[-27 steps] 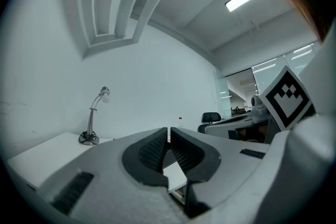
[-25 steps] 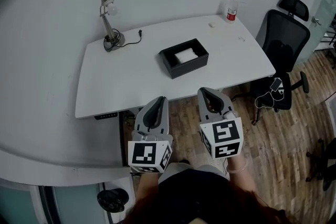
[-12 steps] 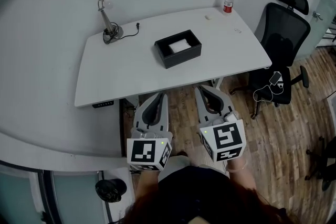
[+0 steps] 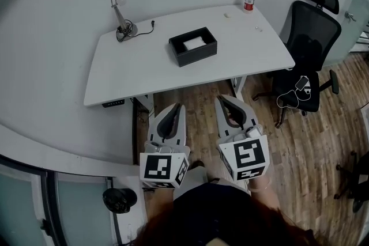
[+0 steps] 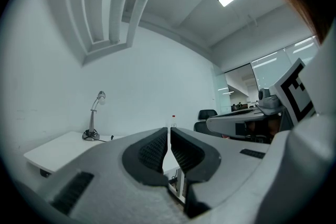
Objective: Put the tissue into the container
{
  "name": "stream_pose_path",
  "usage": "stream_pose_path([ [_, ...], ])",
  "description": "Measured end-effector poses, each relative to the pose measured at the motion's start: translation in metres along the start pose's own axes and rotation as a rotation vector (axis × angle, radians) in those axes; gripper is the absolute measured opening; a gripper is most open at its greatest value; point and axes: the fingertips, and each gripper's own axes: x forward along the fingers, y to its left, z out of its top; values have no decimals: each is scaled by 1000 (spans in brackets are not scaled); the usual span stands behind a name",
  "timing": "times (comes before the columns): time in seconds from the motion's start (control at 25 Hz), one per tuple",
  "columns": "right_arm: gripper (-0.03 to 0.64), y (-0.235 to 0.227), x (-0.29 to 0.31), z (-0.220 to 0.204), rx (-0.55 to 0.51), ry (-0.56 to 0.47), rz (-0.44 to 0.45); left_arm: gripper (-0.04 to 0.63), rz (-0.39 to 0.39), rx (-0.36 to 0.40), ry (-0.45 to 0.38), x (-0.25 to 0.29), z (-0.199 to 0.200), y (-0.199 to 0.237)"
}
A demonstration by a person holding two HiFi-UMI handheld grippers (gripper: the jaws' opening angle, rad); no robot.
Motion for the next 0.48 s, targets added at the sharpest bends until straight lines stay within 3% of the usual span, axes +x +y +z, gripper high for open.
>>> stream_pose_path([
  [0.48, 20, -3, -47, -6, -19, -2, -8, 38, -6, -8, 10, -25, -2, -39],
])
